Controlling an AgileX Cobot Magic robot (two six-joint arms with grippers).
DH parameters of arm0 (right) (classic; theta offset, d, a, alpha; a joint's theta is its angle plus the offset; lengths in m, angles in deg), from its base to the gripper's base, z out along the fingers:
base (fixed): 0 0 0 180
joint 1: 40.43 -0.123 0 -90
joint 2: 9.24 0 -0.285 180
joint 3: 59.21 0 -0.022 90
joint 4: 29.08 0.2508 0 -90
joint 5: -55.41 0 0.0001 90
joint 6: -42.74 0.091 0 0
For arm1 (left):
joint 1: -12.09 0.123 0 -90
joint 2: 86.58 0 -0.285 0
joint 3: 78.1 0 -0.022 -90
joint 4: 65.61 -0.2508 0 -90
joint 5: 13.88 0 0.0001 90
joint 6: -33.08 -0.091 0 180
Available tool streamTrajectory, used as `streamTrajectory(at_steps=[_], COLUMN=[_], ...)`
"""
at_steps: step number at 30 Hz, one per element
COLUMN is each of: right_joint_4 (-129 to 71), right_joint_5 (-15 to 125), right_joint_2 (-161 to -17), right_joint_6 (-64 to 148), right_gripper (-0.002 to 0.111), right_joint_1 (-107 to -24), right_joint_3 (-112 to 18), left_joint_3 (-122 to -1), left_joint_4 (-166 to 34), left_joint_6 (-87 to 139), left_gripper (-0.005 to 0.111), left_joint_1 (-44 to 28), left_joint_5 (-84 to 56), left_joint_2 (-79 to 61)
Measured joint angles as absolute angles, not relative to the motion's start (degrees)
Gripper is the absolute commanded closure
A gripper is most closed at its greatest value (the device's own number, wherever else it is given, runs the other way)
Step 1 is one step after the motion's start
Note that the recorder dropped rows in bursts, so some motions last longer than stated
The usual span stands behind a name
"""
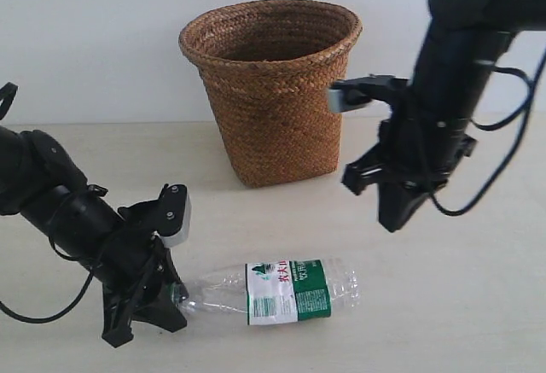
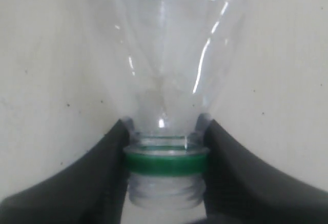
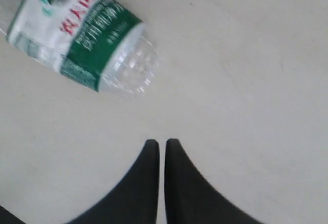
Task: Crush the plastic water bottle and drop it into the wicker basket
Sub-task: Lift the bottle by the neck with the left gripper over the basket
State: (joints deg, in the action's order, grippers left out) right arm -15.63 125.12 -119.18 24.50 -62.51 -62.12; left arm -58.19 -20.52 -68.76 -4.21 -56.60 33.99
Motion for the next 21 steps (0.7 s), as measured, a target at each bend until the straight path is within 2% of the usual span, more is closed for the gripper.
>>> streamTrajectory(at_steps=[10, 16, 21], right_joint_4=[-16.02, -16.53, -16.53], right_joint_5=[115.37, 111.97, 111.30], right_joint_2=[-113.53, -113.53, -113.53], right_joint_6=[19.40, 19.27, 20.18], right_gripper=[0.108, 0.108, 0.108], right_joint_1=[-48.17, -44.05, -42.64], right_joint_3=[-51.13, -50.63, -50.63], left_joint_3=[-59.17, -63.58, -71.07], left_joint_4=[-20.52, -20.37, -22.27], left_joint_6=[-68.88, -68.09, -64.01], left_gripper=[0.102, 0.102, 0.102], left_joint_1=[-4.31, -4.31, -4.31], left_joint_5=[-61.59, -72.12, -73.99], left_joint_2=[25.90, 21.31, 18.95])
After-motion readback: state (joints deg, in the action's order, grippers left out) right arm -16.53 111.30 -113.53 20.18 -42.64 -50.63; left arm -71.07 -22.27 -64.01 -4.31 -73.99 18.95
